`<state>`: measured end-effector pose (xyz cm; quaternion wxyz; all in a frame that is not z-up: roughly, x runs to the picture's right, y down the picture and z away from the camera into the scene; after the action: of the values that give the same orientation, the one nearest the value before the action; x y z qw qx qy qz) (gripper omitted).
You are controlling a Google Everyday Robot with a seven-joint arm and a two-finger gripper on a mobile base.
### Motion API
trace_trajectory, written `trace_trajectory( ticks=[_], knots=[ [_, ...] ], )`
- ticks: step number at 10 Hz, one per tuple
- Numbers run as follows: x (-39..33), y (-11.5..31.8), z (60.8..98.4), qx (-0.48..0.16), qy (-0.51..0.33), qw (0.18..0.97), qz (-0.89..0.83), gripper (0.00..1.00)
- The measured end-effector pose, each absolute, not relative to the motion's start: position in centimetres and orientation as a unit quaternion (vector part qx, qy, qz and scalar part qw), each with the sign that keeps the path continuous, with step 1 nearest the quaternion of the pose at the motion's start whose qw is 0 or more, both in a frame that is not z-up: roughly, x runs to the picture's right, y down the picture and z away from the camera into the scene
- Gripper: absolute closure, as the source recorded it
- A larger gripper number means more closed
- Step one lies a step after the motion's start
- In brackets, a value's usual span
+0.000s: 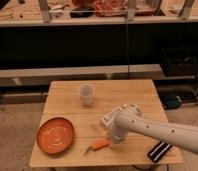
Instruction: Place the pepper in the ceramic cup
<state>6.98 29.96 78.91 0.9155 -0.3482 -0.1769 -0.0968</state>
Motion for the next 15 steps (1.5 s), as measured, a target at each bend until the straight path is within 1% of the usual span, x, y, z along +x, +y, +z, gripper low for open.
trace_trajectory(
  ticks=[1,2,5,8,10,11,12,13,14,15],
  knots=[
    [7.0,29.9,79.1,-0.347,-0.178,0.916,-0.097,0.99],
    [7.0,29.8,79.0,-0.346,-0.178,0.916,-0.098,1.0],
    [7.2,29.6,78.8,-0.347,-0.176,0.916,-0.1,1.0],
    [7.3,26.9,77.8,-0.345,-0.182,0.916,-0.093,1.0],
    [7.5,26.9,77.9,-0.346,-0.182,0.916,-0.091,1.0],
    [7.4,27.0,78.0,-0.345,-0.181,0.916,-0.092,0.97],
    [7.2,26.8,78.0,-0.345,-0.18,0.916,-0.093,0.89],
    [7.1,26.6,77.9,-0.344,-0.179,0.917,-0.092,0.85],
    [7.2,26.5,77.9,-0.343,-0.177,0.918,-0.09,0.84],
    [7.2,26.6,77.9,-0.343,-0.177,0.918,-0.094,0.78]
  ],
)
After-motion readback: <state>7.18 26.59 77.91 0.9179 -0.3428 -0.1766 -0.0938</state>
